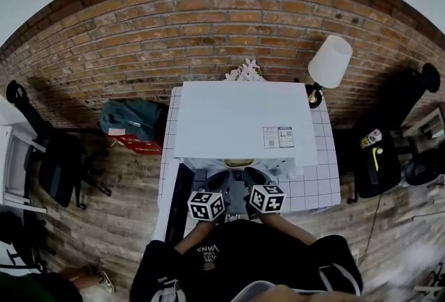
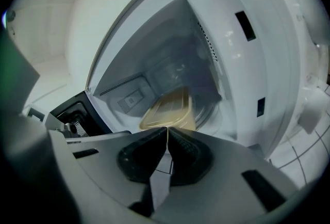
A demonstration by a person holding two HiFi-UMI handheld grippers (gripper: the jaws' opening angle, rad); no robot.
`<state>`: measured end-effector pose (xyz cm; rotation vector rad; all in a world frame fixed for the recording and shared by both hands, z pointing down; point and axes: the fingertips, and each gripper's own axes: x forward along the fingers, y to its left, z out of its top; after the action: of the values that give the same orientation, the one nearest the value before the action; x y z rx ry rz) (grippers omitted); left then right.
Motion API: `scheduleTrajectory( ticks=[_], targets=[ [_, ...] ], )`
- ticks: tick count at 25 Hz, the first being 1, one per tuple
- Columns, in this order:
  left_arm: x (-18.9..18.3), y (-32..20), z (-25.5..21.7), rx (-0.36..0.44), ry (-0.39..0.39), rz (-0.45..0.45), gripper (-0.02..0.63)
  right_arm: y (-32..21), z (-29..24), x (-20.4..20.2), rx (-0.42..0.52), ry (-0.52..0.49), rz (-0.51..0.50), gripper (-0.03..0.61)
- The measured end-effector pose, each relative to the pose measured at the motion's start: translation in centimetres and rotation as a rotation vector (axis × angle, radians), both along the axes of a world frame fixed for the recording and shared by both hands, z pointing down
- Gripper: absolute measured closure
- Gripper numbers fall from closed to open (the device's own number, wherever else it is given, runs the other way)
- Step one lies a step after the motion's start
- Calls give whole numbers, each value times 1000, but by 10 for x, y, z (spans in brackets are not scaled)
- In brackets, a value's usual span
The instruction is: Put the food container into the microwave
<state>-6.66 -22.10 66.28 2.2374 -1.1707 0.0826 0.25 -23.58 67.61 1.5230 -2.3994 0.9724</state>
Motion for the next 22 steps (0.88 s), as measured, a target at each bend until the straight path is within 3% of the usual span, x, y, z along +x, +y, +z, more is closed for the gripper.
scheduleTrajectory(
  ticks=[22],
  targets=[
    [-1,-2,-4,7,-12,-8,601,-6,-6,-1,19,-23,-22,568]
  ],
)
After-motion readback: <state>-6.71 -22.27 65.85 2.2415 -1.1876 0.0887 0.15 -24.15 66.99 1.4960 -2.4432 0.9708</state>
